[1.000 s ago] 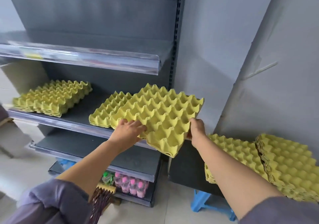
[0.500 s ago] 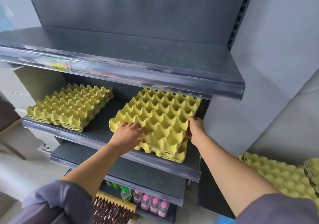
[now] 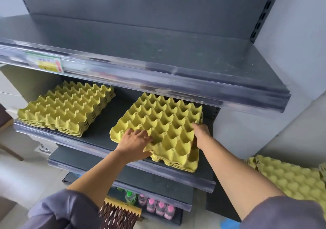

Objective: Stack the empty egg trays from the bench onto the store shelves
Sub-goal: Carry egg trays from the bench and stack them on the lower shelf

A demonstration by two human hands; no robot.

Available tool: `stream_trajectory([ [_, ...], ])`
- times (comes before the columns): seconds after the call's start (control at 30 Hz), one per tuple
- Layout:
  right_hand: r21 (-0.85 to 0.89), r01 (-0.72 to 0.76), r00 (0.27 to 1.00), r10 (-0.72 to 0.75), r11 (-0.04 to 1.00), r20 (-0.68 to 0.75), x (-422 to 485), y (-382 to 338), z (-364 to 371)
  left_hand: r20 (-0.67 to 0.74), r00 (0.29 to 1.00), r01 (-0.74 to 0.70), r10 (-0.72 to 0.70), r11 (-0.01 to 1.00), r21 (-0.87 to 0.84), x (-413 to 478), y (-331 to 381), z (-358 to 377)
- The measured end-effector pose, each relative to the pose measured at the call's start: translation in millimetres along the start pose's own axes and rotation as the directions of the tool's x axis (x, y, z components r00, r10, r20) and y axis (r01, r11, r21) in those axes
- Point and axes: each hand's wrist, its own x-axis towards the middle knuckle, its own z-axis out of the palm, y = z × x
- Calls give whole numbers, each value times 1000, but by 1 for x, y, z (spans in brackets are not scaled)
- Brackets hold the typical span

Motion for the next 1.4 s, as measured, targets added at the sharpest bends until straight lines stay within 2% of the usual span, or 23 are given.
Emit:
stream_trajectory([
  [0.1,-130,73,997,-75,989,-12,-3,-1,-4,-16,1000,-10,10,1000,-6,0,2,-4],
  [0.17,-265,163,984,-174,950,-19,-9,-3,-8,-25,1000,-14,14,1000,-27,1,6,-9],
  [0.27,-564,323,929,-367,760,39,-20,-6,-19,-42,999,1,-2,999,-36,3,10,-17],
  [0.33,-685,386,888,-449,618,95,-28,-6,-27,-59,998,11,-13,999,-49,5,13,-21],
  [0.53,-828,420,810,-565,371,157,-51,-4,-58,-74,997,-36,32,998,-52,14,39,-40],
  [0.63,-888,419,744,-632,189,216,-62,-2,-81,-81,995,-62,58,997,-48,19,59,-49],
  [0.73,-912,405,705,-657,66,266,-69,4,-113,-89,992,-97,90,992,-76,26,90,-61],
  [0.87,-933,359,703,-666,32,248,-72,23,-177,-137,978,-171,155,978,-118,39,154,-78],
  [1.0,-957,289,728,-656,30,199,-70,58,-262,-222,936,-297,274,952,-74,53,240,-86],
  [1.1,-966,257,750,-636,29,180,-66,89,-335,-203,913,-379,355,921,-91,64,315,-86],
  [1.2,-971,225,786,-604,78,133,-60,120,-403,-188,899,-423,396,896,-135,75,387,-81],
  [1.27,-975,196,815,-570,103,103,-56,139,-437,-163,896,-438,413,880,-181,77,421,-76],
  [1.4,-978,166,856,-512,130,77,-45,170,-486,-94,865,-501,492,853,-147,82,469,-64],
])
